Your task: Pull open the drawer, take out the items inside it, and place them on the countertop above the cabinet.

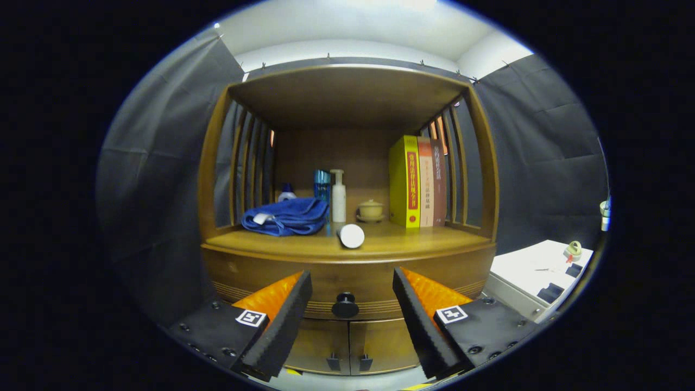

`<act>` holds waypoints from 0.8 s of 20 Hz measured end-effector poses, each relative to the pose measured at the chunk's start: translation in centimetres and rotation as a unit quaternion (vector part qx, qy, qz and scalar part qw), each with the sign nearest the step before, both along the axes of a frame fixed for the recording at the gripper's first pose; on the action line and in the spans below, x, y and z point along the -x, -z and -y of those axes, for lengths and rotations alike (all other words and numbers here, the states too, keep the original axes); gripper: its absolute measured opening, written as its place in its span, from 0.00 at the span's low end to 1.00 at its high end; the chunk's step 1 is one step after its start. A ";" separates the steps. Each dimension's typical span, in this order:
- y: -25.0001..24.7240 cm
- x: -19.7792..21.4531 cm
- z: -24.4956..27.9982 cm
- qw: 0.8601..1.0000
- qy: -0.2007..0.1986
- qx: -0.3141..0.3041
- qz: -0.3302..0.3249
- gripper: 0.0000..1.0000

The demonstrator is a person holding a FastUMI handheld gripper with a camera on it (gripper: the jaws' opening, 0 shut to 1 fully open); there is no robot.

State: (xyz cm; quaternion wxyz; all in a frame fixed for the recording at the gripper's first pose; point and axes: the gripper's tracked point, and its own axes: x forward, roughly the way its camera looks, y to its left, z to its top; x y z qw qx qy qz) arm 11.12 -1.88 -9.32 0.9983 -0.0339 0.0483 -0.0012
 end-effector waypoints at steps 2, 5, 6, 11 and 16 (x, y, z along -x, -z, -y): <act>-3.0 2.4 -0.5 1.000 -0.010 -0.014 -0.002 0.98; -7.4 6.1 -1.0 0.999 -0.029 -0.032 0.002 0.98; -8.5 7.2 -1.1 0.999 -0.035 -0.028 0.003 0.98; -12.4 12.2 -1.0 0.999 -0.033 -0.015 0.015 0.98; -14.0 13.5 -0.4 0.999 -0.033 -0.011 0.019 0.98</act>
